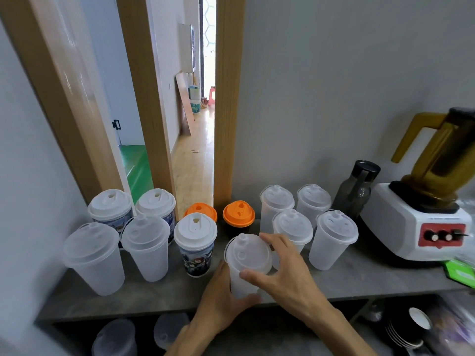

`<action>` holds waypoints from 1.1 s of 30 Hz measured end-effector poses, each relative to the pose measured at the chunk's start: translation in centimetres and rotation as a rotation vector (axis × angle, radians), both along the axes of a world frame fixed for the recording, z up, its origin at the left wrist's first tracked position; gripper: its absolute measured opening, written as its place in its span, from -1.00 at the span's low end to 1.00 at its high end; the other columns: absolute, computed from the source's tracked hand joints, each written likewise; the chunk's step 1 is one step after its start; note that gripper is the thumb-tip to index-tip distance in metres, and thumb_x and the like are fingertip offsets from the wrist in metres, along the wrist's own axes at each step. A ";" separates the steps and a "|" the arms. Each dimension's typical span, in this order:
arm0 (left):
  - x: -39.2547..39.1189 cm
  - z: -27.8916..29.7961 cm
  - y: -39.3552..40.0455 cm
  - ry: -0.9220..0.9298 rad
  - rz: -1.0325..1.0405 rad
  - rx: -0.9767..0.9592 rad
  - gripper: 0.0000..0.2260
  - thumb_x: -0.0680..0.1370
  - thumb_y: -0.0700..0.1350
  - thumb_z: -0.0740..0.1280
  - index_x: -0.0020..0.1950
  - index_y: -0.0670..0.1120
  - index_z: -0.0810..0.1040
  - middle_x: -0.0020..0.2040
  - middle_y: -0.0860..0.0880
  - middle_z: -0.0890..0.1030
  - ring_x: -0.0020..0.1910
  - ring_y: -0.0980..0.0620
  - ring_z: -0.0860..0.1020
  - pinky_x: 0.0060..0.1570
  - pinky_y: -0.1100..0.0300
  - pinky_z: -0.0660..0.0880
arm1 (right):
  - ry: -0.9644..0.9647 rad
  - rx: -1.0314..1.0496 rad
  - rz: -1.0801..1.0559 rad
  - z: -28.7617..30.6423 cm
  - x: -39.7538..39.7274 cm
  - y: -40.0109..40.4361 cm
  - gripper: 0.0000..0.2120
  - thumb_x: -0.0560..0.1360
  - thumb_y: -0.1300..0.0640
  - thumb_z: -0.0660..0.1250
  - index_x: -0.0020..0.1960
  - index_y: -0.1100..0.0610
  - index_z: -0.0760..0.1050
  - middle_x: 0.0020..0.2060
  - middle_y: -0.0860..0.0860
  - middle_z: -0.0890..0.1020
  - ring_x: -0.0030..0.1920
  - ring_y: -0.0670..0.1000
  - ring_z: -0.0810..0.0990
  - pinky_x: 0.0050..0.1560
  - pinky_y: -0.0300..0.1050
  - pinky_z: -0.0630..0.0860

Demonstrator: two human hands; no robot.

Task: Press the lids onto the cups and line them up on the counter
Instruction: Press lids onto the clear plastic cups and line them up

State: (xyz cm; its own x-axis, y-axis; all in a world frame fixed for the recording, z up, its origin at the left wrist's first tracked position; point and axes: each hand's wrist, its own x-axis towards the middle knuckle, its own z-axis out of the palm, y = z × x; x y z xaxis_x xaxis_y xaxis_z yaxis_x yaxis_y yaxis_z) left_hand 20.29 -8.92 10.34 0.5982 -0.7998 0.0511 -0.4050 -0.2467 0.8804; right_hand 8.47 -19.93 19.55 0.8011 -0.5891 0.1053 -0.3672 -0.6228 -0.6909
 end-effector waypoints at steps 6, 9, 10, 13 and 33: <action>0.2 -0.3 0.6 -0.007 -0.043 -0.035 -0.31 0.36 0.11 0.54 0.32 0.37 0.19 0.21 0.47 0.37 0.20 0.60 0.31 0.05 0.66 0.27 | 0.050 -0.023 0.072 0.4 0.2 -0.6 -0.23 0.24 -0.40 0.52 0.32 -0.29 0.24 0.19 -0.35 0.33 0.20 -0.28 0.38 0.21 -0.35 0.34; 0.2 -0.2 0.5 -0.040 -0.054 -0.027 -0.36 0.37 0.10 0.49 0.31 0.40 0.22 0.23 0.46 0.41 0.25 0.50 0.37 0.16 0.56 0.33 | -0.052 0.159 0.064 -0.8 0.2 -0.1 -0.29 0.24 -0.31 0.58 0.24 -0.34 0.26 0.16 -0.45 0.39 0.23 -0.41 0.38 0.11 -0.41 0.41; 0.2 -0.4 0.5 -0.041 -0.056 -0.030 -0.37 0.37 0.08 0.48 0.32 0.39 0.24 0.23 0.44 0.44 0.25 0.46 0.39 0.19 0.50 0.37 | -0.107 0.234 0.051 -1.5 0.2 0.3 -0.27 0.24 -0.27 0.60 0.27 -0.33 0.27 0.16 -0.45 0.42 0.24 -0.41 0.39 0.12 -0.40 0.44; 0.2 -0.7 0.5 -0.052 -0.057 -0.035 -0.40 0.38 0.08 0.48 0.31 0.39 0.28 0.22 0.43 0.47 0.24 0.43 0.43 0.16 0.46 0.41 | -0.231 0.386 0.035 -3.3 0.4 0.9 -0.27 0.27 -0.18 0.60 0.28 -0.38 0.24 0.16 -0.45 0.45 0.26 -0.32 0.46 0.11 -0.42 0.49; -1.3 -0.5 0.1 -0.056 0.031 -0.134 -0.35 0.39 0.29 0.45 0.39 0.36 0.20 0.23 0.58 0.36 0.26 0.54 0.33 0.09 0.63 0.27 | -0.242 0.196 -0.123 -4.2 -0.6 2.1 -0.18 0.34 -0.51 0.34 0.50 -0.26 0.23 0.45 -0.32 0.36 0.44 -0.24 0.33 0.46 0.00 0.40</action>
State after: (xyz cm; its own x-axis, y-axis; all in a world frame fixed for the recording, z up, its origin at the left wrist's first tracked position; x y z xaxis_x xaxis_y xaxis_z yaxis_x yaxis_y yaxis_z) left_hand 18.98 -8.86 9.88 0.6156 -0.7647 0.1902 -0.4489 -0.1420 0.8823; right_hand 7.88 -17.88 15.33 0.6888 -0.7075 0.1584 -0.2421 -0.4304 -0.8695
